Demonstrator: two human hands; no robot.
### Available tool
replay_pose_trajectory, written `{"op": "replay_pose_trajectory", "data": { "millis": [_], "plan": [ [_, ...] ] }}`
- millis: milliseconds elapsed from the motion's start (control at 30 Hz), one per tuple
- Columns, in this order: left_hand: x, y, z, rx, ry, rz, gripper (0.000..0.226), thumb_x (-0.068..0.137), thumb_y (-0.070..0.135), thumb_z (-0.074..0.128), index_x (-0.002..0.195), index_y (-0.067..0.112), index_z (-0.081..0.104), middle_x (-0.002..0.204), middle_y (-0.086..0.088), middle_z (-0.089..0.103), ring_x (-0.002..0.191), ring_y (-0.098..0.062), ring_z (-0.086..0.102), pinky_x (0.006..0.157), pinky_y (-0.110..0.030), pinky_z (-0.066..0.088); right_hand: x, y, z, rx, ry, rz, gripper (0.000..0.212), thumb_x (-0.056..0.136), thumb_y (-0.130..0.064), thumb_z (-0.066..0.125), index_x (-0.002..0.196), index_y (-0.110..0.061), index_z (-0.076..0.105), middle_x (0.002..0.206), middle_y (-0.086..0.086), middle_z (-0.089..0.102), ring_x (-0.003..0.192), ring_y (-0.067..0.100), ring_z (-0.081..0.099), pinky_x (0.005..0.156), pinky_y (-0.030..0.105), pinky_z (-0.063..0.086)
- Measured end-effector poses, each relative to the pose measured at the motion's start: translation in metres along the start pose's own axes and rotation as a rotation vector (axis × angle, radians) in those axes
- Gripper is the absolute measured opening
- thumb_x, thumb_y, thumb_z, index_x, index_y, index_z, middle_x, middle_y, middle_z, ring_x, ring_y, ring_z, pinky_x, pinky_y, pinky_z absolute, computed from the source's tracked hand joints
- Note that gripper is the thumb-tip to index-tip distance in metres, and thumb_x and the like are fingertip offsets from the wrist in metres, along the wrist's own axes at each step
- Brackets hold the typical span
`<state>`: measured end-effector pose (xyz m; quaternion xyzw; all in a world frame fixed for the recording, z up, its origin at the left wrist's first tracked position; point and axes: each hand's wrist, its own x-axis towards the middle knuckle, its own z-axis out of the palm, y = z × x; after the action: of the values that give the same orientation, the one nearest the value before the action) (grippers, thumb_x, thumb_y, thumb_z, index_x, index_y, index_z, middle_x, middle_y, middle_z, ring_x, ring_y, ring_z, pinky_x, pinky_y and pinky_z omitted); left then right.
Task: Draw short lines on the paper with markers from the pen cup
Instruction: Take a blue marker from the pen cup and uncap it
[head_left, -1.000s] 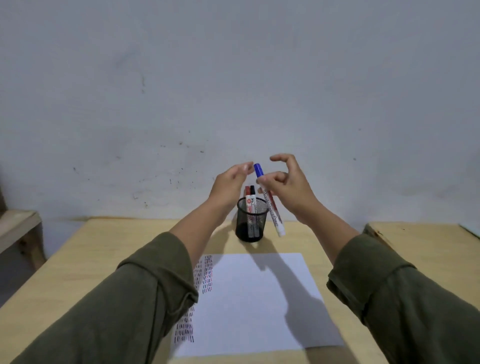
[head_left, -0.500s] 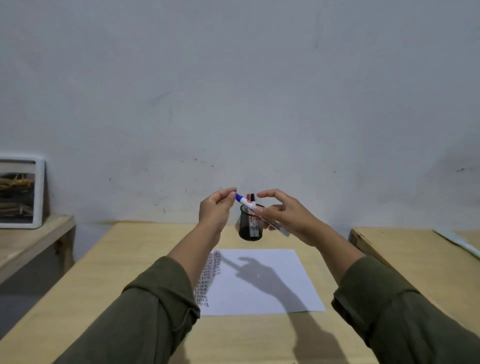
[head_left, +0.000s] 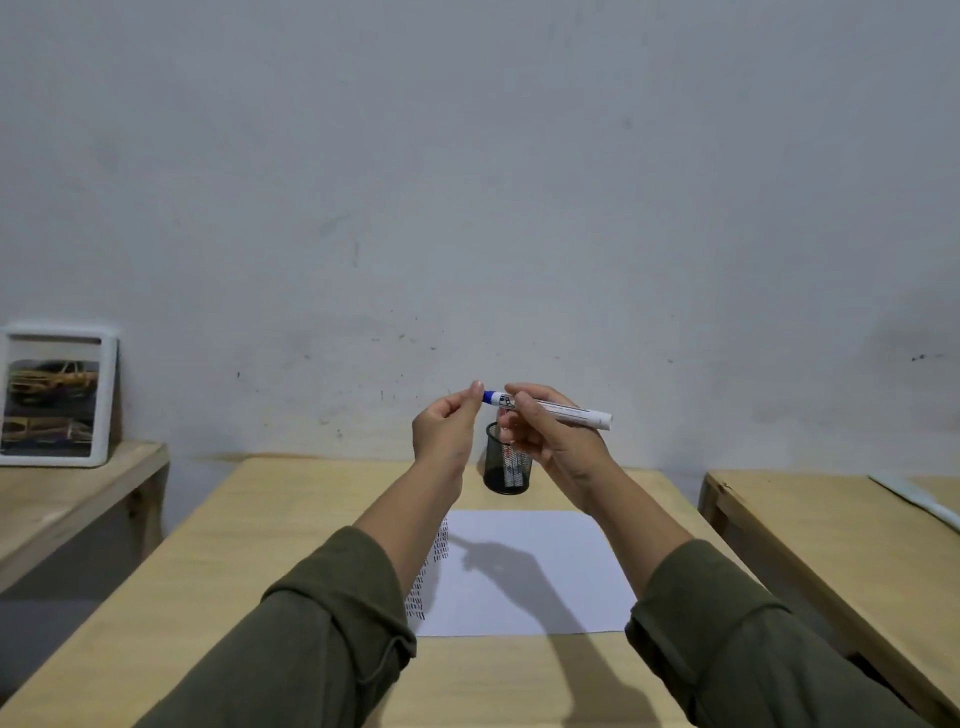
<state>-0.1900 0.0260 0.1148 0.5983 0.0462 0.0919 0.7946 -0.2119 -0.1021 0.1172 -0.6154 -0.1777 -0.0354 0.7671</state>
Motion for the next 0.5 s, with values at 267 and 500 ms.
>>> {"op": "replay_pose_trajectory", "data": {
  "millis": [267,500],
  "plan": [
    [0.001,-0.002,0.001,-0.177,-0.264,-0.082,0.019,0.098,0.024,0.045,0.105,0.021,0.062,0.09,0.012,0.064,0.074,0.006,0.063,0.059,-0.017,0.046,0.008,0.01,-0.002,0.132,0.06,0.021,0.023,0.094,-0.03,0.05,0.091,-0.016,0.068,0.071,0.004,0.067,0.063,0.014,0.062,0.063,0.021,0.05],
    [0.007,-0.004,0.003,-0.2,-0.209,-0.086,0.023,0.099,0.02,0.042,0.089,0.024,0.062,0.089,0.013,0.065,0.073,0.004,0.065,0.055,-0.015,0.046,0.014,0.02,-0.005,0.144,0.066,0.021,0.023,0.096,-0.025,0.047,0.092,-0.014,0.066,0.07,0.005,0.066,0.062,0.014,0.062,0.066,0.023,0.05]
  ]
}}
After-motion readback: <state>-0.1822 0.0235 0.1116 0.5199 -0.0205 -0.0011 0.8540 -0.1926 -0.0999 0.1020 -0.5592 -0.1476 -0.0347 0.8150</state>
